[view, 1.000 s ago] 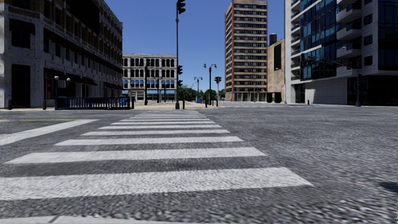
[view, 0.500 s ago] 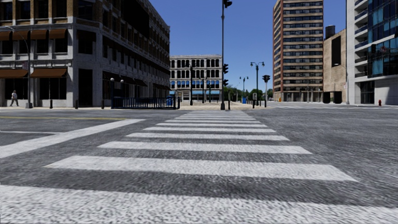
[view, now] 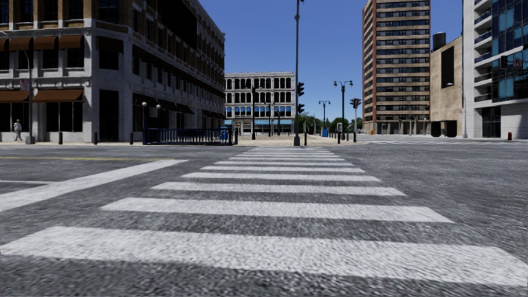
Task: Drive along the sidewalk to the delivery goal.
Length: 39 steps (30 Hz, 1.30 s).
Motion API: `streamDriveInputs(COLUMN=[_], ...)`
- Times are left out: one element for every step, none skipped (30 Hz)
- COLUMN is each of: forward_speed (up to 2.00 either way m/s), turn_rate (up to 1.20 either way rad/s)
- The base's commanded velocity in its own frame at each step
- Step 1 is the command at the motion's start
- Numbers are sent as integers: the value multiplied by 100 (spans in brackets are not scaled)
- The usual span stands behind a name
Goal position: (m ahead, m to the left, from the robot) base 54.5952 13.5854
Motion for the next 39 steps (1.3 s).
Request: streamDriveInputs(forward_speed=[122, 122, 122, 122, 122, 122, 122, 122, 122, 122, 122, 122, 122, 122, 122, 122, 122, 122, 122, 122, 122, 122, 122, 122, 122, 122, 122, 122, 122, 122, 122, 122, 122, 122, 122, 122, 122, 122, 122], turn_rate=[0, 0, 0, 0, 0, 0, 0, 0, 0, 0, 0, 0, 0, 0, 0, 0, 0, 0, 0, 0, 0, 0, 0, 0, 0, 0, 0, 0, 0, 0, 0, 0, 0, 0, 0, 0, 0, 0, 0])
